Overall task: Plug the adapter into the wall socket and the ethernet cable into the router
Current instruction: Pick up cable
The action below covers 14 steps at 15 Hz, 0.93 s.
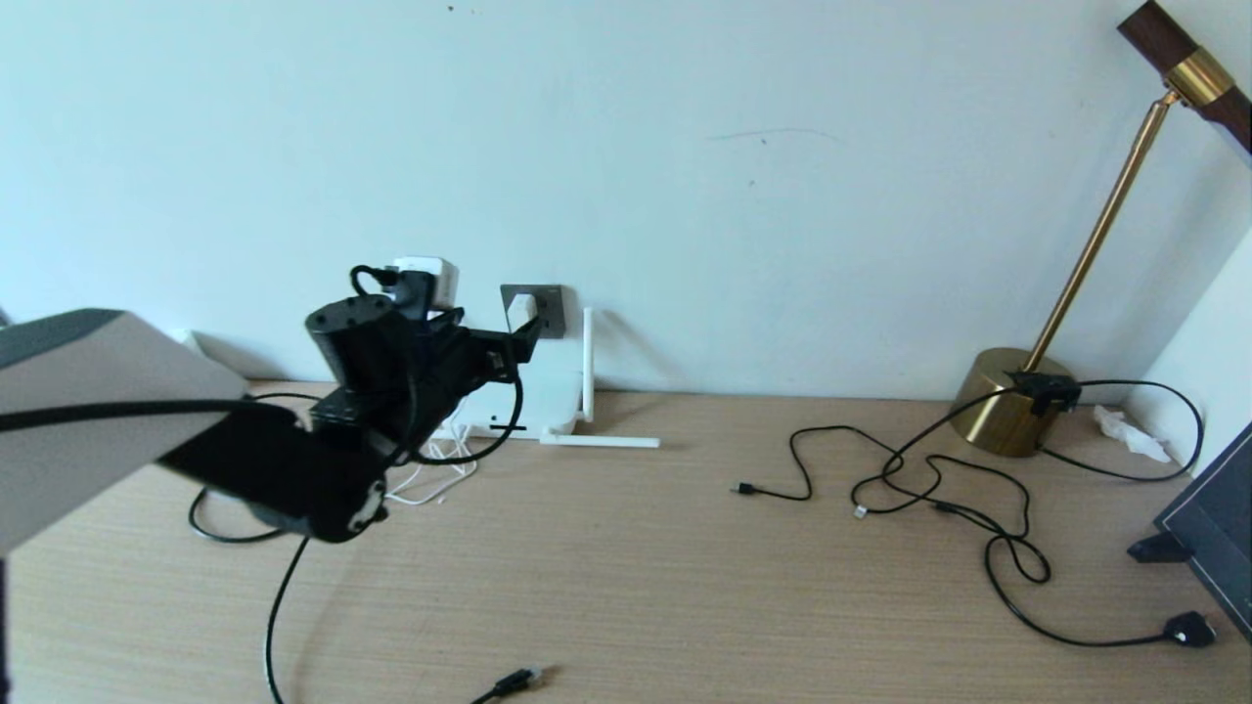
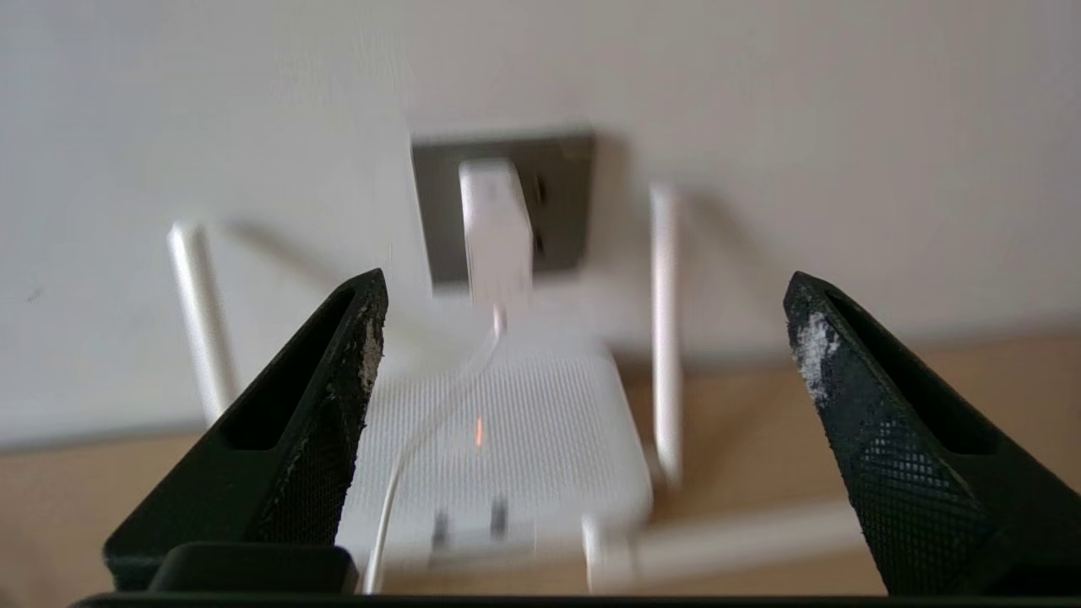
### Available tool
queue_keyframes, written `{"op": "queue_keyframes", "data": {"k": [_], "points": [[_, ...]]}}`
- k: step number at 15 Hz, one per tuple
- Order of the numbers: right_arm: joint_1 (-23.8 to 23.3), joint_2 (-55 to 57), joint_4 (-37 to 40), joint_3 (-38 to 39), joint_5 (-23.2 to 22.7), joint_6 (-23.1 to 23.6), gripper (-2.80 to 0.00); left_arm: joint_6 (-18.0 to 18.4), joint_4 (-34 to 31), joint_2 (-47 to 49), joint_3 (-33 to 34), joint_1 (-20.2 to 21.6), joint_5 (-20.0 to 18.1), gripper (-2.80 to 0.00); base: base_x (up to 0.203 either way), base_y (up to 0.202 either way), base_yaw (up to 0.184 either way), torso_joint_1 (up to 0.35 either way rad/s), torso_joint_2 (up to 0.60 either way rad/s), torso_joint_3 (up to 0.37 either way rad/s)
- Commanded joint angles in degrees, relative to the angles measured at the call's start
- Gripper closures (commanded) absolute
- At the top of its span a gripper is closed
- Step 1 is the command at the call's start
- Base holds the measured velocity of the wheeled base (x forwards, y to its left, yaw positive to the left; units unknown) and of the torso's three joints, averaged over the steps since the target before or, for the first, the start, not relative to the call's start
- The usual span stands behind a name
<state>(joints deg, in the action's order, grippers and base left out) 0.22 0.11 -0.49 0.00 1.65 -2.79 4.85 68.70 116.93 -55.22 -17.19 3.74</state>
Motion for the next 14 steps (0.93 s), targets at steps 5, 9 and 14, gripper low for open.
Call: {"op": "queue_keyframes", "data": {"k": [5, 9, 14], "points": [[0.04, -0.02, -0.04, 0.00, 0.02, -0.03, -2.80, 17.73, -18.79, -40.32, 35.99, 4.38, -15.57, -2.80, 0.000, 0.000, 0.000, 0.000, 0.00, 0.000], [0.04, -0.02, -0.04, 0.00, 0.02, -0.03, -2.80, 46.95, -52.71, -50.20, 40.37, 4.95, -19.89, -2.80, 0.000, 0.000, 0.000, 0.000, 0.00, 0.000], [0.04, -0.02, -0.04, 0.00, 0.02, -0.03, -2.80, 64.41, -75.19, -48.98, 36.34, 4.33, -15.73, -2.80, 0.000, 0.000, 0.000, 0.000, 0.00, 0.000]]}}
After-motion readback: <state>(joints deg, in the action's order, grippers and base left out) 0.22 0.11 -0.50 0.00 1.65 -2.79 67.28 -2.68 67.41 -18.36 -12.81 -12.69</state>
